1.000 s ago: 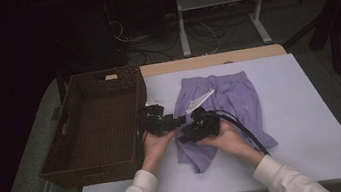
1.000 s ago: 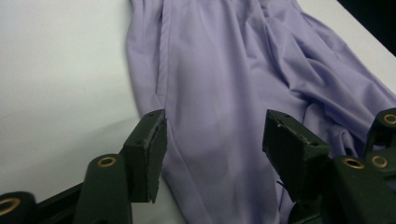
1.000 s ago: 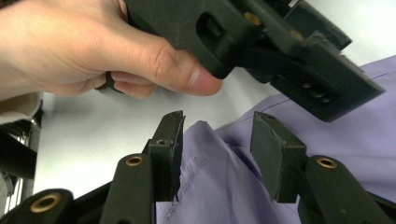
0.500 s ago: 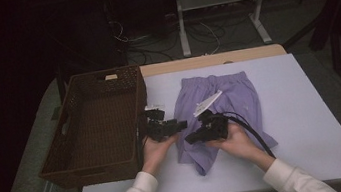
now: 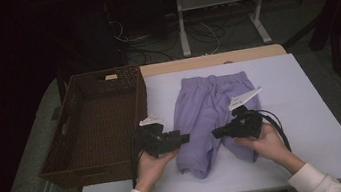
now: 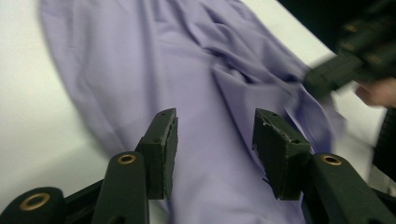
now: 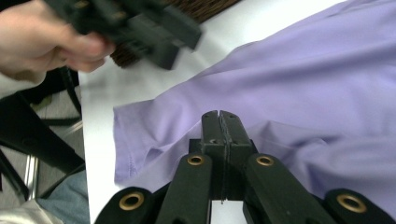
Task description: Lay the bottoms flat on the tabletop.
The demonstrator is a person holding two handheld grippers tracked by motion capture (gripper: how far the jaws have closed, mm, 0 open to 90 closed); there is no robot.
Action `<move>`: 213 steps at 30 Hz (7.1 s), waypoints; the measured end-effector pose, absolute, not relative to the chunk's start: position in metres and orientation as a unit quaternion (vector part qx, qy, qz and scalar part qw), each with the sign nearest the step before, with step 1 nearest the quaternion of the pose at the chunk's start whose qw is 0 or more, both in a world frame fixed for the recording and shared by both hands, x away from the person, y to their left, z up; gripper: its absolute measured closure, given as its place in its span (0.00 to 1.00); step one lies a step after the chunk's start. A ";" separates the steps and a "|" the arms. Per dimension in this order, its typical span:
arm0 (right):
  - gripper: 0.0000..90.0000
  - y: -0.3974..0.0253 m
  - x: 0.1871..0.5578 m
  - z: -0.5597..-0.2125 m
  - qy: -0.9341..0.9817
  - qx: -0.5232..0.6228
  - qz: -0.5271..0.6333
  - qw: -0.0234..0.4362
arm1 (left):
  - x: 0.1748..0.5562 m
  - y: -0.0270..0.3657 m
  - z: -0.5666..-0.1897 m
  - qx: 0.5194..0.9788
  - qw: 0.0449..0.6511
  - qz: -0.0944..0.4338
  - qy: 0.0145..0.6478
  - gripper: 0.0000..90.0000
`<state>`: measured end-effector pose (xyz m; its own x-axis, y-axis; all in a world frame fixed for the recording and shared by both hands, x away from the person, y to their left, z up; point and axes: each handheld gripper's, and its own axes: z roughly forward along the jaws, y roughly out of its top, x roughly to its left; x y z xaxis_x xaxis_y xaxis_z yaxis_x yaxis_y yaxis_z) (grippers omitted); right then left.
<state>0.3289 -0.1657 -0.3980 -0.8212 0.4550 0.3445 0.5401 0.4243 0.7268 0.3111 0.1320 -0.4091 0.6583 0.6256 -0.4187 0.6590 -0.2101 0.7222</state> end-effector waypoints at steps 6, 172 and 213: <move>0.99 -0.190 0.319 -0.400 -0.829 -0.319 -0.456 0.054 | 0.292 0.128 -0.410 0.803 0.458 -0.029 0.380 0.56; 0.55 -0.310 0.242 -0.416 -0.770 -0.428 -0.473 0.029 | 0.237 0.081 -0.394 0.888 0.418 -0.024 0.192 0.44; 0.72 -0.278 0.273 -0.446 -0.823 -0.424 -0.374 0.054 | 0.319 -0.033 -0.425 0.901 0.388 -0.046 0.189 0.50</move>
<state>0.2733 -0.2783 -0.4462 -0.6349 0.6577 0.4054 0.7382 0.3614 0.5696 0.3193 -0.0328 -0.4247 0.9240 0.3059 -0.2294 0.3768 -0.6267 0.6821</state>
